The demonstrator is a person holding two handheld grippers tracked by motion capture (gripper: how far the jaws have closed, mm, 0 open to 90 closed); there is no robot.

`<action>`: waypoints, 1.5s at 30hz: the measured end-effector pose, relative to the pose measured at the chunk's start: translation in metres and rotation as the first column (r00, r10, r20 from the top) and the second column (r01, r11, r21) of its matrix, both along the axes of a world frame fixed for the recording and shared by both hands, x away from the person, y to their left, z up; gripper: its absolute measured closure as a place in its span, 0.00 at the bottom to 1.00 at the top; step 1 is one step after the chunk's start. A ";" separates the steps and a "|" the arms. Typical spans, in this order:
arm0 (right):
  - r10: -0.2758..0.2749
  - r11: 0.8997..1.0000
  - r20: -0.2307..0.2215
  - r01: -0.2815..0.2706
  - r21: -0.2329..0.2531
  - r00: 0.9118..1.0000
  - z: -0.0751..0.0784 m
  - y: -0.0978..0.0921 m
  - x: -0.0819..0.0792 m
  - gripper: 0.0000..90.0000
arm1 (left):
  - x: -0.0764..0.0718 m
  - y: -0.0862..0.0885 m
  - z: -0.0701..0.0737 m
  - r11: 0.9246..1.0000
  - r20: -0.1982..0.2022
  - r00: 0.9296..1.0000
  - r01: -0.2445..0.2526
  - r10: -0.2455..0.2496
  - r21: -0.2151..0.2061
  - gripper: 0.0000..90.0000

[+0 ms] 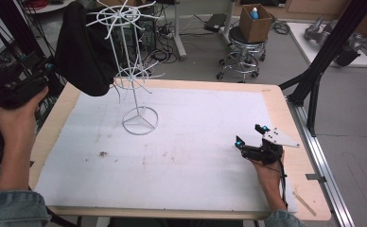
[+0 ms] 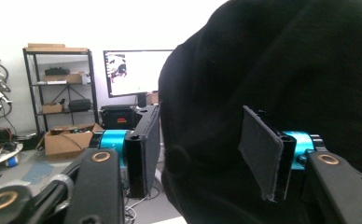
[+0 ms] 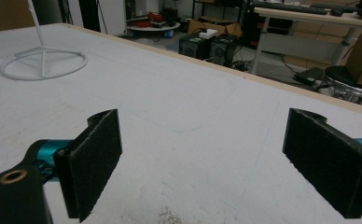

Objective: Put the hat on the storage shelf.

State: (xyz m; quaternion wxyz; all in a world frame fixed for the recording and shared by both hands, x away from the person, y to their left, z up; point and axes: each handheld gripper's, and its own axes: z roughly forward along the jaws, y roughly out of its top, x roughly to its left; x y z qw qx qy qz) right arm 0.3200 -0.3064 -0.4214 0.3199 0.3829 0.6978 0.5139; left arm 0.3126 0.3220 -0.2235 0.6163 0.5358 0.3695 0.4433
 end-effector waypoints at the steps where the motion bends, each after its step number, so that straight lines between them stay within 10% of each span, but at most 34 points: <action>1: 0.001 1.000 0.001 -0.001 0.004 1.000 0.000 0.000 0.000 0.12 | -0.005 -0.001 -0.003 1.000 0.003 1.000 -0.007 0.007 0.007 0.52; 14: 0.000 1.000 0.007 0.000 0.008 1.000 0.000 0.000 0.000 0.12 | -0.030 -0.012 -0.033 1.000 -0.039 0.999 -0.005 0.006 0.012 0.39; 27: 0.002 1.000 -0.002 -0.002 0.010 1.000 0.000 0.000 0.001 0.12 | -0.029 -0.023 -0.079 0.998 -0.140 0.990 0.003 0.006 0.060 0.27; 45: 0.001 1.000 0.002 -0.001 0.006 1.000 0.000 0.001 0.001 0.12 | -0.020 -0.038 -0.133 0.996 -0.175 0.984 0.032 -0.018 0.079 0.26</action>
